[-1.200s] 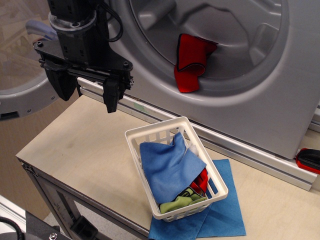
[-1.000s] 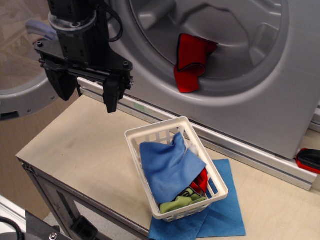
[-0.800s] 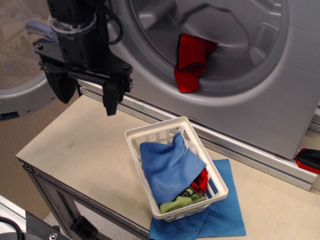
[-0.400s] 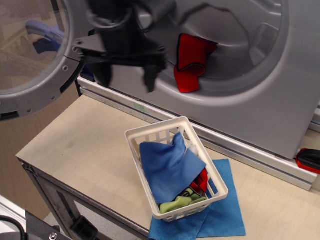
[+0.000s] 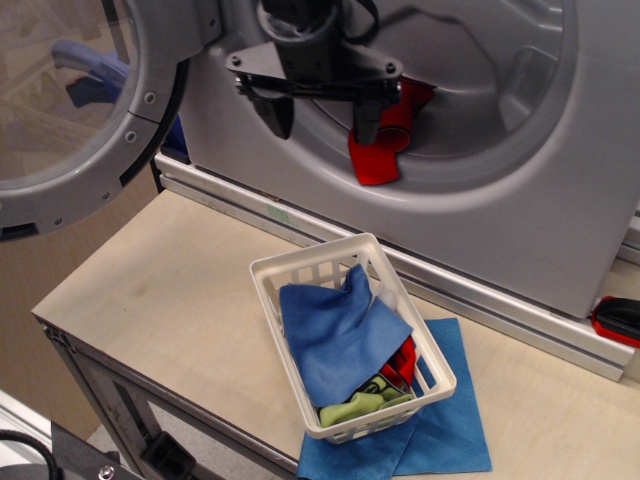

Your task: Take clothes out of laundry machine

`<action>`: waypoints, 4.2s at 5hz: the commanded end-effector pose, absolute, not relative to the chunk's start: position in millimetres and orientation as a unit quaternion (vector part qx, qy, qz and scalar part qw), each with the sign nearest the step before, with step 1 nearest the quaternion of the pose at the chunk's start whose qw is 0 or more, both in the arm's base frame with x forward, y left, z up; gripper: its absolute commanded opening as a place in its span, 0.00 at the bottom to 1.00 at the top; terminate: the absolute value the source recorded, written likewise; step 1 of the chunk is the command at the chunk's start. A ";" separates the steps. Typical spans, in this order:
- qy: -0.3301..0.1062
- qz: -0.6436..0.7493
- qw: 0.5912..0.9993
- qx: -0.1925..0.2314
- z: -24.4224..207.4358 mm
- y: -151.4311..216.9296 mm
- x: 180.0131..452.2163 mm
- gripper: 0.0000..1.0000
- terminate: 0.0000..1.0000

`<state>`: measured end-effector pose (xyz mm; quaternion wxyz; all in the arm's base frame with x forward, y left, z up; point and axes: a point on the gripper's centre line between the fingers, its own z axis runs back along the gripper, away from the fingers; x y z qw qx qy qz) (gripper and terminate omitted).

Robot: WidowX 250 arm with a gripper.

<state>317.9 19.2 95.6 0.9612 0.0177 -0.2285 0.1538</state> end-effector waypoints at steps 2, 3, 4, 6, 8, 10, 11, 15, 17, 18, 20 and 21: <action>-0.318 0.176 0.931 0.029 116.2 21.6 387.8 1.00 0.00; -0.318 0.181 0.930 0.041 103.5 21.6 404.9 1.00 0.00; -0.279 0.193 0.940 0.049 86.5 28.1 408.0 1.00 0.00; -0.246 0.212 0.943 0.072 64.1 38.5 409.1 1.00 0.00; -0.241 0.220 0.942 0.073 56.1 43.5 411.0 1.00 0.00; -0.210 0.252 0.941 0.080 50.7 47.4 402.2 0.00 0.00; -0.255 0.263 0.927 0.084 57.4 49.1 400.7 0.00 0.00; -0.236 0.239 0.942 0.001 117.4 26.7 316.2 0.00 0.00; -0.146 0.182 0.972 0.010 76.4 18.7 255.2 0.00 0.00; -0.120 0.173 0.978 0.009 56.1 10.9 244.9 0.00 0.00; -0.132 0.230 0.964 0.005 49.2 12.6 262.0 1.00 0.00; -0.142 0.238 0.961 -0.007 53.6 11.4 269.9 1.00 0.00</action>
